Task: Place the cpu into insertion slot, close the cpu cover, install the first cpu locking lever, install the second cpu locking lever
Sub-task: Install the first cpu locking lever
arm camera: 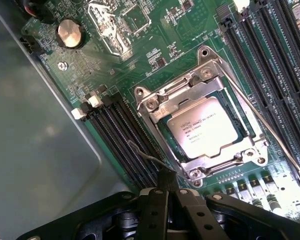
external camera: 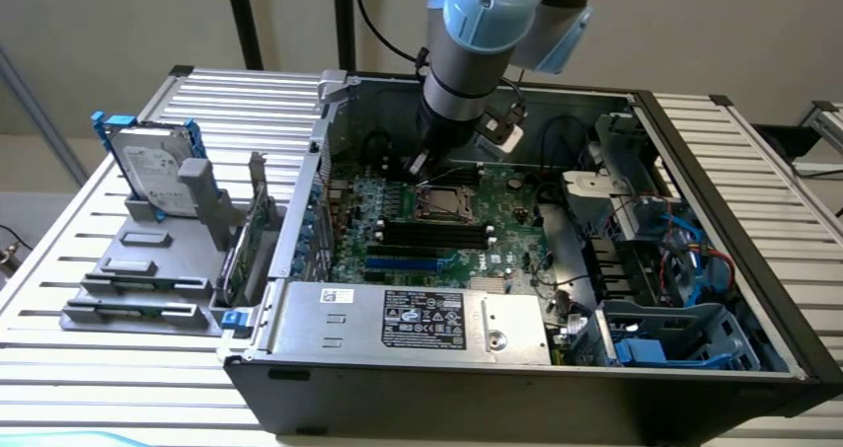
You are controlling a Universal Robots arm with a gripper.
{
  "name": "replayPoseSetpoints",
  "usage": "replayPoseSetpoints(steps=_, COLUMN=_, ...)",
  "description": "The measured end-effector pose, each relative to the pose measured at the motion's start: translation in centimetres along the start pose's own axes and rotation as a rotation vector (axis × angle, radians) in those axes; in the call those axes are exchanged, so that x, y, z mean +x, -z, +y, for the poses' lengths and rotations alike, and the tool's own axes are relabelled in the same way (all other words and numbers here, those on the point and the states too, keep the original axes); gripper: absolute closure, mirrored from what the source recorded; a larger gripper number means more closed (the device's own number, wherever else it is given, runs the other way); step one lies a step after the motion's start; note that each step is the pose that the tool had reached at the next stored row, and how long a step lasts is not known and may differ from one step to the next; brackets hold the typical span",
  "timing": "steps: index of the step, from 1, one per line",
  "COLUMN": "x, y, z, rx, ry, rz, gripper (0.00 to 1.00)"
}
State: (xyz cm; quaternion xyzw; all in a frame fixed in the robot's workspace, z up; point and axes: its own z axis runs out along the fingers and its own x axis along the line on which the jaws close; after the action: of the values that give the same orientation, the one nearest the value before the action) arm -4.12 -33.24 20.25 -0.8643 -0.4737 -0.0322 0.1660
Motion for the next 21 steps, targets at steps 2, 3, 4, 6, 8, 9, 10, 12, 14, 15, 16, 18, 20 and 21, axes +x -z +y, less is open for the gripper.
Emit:
replayPoseSetpoints(steps=2, x=0.04, y=0.01, z=0.06, rx=0.0041, ry=-0.002, rz=-0.0026, gripper=0.89)
replayPoseSetpoints(steps=3, x=0.05, y=0.01, z=0.08, rx=0.0061, ry=-0.002, rz=-0.0038, gripper=0.89)
replayPoseSetpoints(steps=4, x=0.08, y=0.02, z=0.12, rx=0.0079, ry=-0.003, rz=-0.0048, gripper=0.89)
replayPoseSetpoints(steps=6, x=0.14, y=0.03, z=0.24, rx=0.0110, ry=-0.005, rz=-0.0068, gripper=0.89)
replayPoseSetpoints(steps=8, x=0.22, y=0.04, z=0.37, rx=0.0130, ry=-0.006, rz=-0.0079, gripper=0.89)
replayPoseSetpoints(steps=9, x=0.25, y=0.04, z=0.43, rx=0.0139, ry=-0.006, rz=-0.0082, gripper=0.89)
replayPoseSetpoints(steps=10, x=0.25, y=0.04, z=0.49, rx=0.0147, ry=-0.007, rz=-0.0086, gripper=0.89)
replayPoseSetpoints(steps=12, x=0.24, y=0.07, z=0.60, rx=0.0169, ry=-0.008, rz=-0.0101, gripper=0.89)
replayPoseSetpoints(steps=14, x=0.14, y=0.10, z=0.69, rx=0.0190, ry=-0.008, rz=-0.0114, gripper=0.89)
replayPoseSetpoints(steps=15, x=0.11, y=0.09, z=0.70, rx=0.0195, ry=-0.009, rz=-0.0118, gripper=0.89)
replayPoseSetpoints(steps=16, x=0.11, y=0.08, z=0.70, rx=0.0197, ry=-0.009, rz=-0.0121, gripper=0.89)
replayPoseSetpoints(steps=18, x=0.11, y=0.03, z=0.74, rx=0.0203, ry=-0.009, rz=-0.0124, gripper=0.89)
replayPoseSetpoints(steps=20, x=0.15, y=-0.01, z=0.84, rx=0.0205, ry=-0.009, rz=-0.0127, gripper=0.89)
replayPoseSetpoints(steps=21, x=0.20, y=-0.02, z=0.92, rx=0.0205, ry=-0.009, rz=-0.0127, gripper=0.89)
